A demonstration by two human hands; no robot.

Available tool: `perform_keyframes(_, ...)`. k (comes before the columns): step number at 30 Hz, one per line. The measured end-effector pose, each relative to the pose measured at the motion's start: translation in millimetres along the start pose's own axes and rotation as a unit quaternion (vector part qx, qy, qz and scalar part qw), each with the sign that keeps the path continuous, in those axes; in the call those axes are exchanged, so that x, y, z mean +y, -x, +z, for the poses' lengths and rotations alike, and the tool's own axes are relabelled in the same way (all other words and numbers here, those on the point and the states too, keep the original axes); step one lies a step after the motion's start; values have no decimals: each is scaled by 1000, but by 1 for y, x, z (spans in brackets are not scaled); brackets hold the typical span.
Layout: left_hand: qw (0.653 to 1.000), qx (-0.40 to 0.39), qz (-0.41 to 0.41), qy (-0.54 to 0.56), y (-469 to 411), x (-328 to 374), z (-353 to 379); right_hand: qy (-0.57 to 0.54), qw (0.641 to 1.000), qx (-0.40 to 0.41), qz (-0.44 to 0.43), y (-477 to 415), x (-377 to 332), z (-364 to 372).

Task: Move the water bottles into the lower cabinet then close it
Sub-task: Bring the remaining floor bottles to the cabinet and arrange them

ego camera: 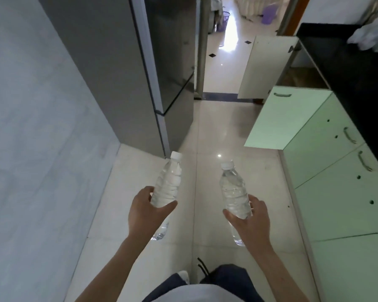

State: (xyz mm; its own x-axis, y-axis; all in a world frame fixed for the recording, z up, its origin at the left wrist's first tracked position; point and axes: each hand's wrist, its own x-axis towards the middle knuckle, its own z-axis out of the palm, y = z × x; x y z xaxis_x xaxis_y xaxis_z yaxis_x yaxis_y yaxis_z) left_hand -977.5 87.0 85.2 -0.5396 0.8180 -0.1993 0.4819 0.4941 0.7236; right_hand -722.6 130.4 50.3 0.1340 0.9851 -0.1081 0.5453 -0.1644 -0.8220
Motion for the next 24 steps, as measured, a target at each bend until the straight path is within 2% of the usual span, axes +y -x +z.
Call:
perform_keyframes(9, 999, -46, 0, 26, -156, 91, 80, 19, 999, 48, 16, -190, -19, 1)
perform_keyframes(15, 999, -29, -7, 34, -265, 178, 144, 13, 1000, 16, -6, -363, -52, -8)
perform_keyframes(24, 999, -3, 36, 29, -455, 303, 187, 5, 999, 15, -30, -581, -106, 11)
